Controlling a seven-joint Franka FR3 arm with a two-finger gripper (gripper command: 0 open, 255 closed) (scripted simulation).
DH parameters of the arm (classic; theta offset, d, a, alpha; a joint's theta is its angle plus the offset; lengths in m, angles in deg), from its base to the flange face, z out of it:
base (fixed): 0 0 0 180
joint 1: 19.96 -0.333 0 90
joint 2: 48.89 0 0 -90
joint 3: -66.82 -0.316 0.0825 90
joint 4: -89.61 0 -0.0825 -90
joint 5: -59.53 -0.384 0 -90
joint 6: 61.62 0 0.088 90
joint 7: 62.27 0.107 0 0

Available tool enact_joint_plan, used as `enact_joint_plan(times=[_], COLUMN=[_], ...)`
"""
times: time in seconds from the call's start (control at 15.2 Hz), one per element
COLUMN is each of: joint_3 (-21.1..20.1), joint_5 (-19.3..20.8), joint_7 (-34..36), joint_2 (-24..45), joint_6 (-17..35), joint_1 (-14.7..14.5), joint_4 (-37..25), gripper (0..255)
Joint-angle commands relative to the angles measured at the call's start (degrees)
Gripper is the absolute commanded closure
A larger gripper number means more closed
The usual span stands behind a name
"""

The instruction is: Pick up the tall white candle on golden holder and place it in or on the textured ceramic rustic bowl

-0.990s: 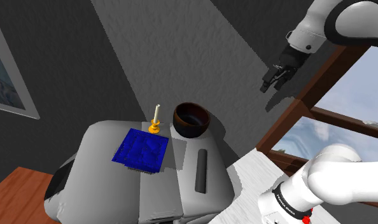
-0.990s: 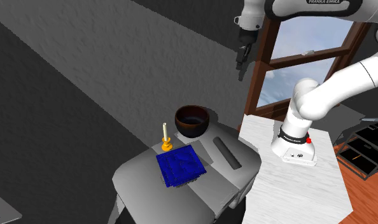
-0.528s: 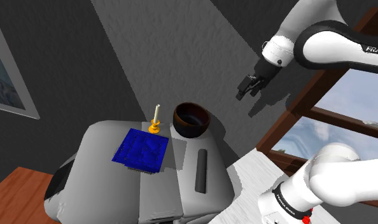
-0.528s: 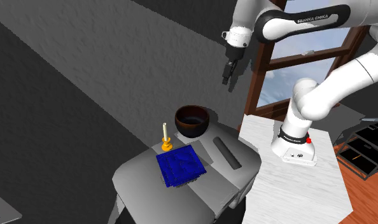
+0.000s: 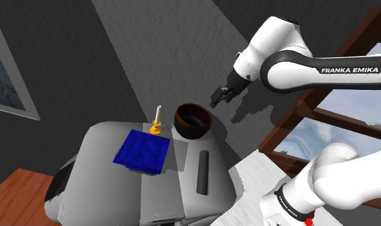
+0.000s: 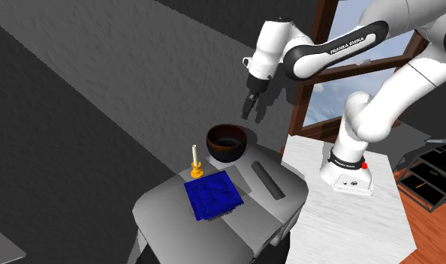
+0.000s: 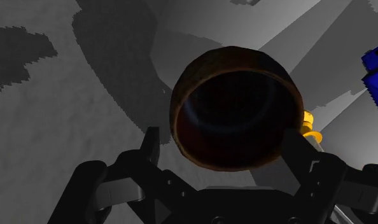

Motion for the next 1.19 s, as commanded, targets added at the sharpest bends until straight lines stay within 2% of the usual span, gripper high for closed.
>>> enact_joint_plan(times=[0.0,0.33,0.59,0.73,0.92,1.06,1.12], joint_3=[-1.6,-6.1,-10.2,-12.1,-14.4,-14.6,-14.4], joint_5=[0.0,2.5,7.6,11.9,20.7,27.7,29.4], joint_7=[1.2,5.2,10.4,14.1,21.4,26.9,28.3], joint_2=[2.6,11.8,19.8,24.1,30.7,35.2,36.3], joint_6=[4.2,14.7,21.9,24.8,28.2,29.6,29.9], joint_1=[-0.5,-0.6,0.6,1.5,2.3,1.8,1.4], joint_4=[0.2,-1.8,-4.9,-6.9,-10.8,-14.0,-14.9], gripper=[0,0,0,0,0,0,0])
